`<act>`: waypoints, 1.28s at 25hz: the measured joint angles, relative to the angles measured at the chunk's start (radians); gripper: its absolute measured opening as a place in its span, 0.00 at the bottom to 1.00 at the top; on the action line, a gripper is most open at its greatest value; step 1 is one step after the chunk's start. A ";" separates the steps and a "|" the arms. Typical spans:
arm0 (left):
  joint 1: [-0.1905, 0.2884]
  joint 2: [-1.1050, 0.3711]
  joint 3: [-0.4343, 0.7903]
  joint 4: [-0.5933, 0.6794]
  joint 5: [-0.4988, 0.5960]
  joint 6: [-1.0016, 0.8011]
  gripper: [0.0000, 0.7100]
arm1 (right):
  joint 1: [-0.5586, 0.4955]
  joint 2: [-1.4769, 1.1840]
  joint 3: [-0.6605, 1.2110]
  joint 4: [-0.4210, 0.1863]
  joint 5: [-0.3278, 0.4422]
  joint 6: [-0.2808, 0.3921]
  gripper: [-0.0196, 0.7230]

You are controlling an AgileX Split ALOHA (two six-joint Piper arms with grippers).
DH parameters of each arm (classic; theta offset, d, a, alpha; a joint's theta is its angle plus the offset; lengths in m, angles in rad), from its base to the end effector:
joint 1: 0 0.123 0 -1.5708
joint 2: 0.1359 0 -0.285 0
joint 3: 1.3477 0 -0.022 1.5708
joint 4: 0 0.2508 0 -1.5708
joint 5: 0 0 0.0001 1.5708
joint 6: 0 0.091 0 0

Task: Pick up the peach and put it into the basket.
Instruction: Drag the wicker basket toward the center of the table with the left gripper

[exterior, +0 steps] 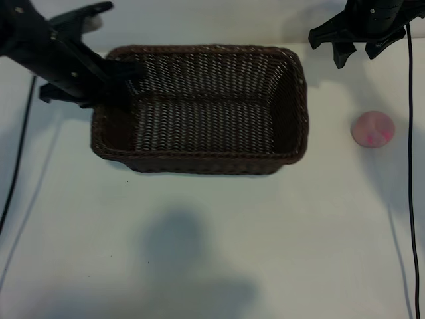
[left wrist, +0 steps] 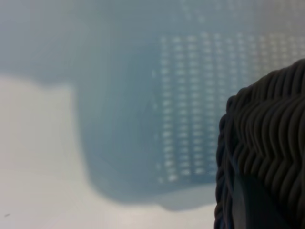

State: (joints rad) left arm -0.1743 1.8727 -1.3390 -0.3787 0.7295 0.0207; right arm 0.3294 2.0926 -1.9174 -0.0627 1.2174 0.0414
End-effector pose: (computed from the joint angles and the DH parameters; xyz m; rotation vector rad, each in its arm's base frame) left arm 0.3835 -0.0903 0.2125 -0.0528 2.7388 -0.4658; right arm 0.4273 0.1404 0.2607 -0.4314 2.8369 -0.0165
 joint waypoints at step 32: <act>-0.008 0.096 -0.013 -0.029 -0.067 0.028 0.94 | 0.000 0.000 0.000 -0.002 0.000 0.000 0.72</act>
State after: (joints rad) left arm -0.1821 1.9684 -1.3516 -0.4076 0.6628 0.0491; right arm 0.3294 2.0926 -1.9174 -0.0646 1.2174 0.0414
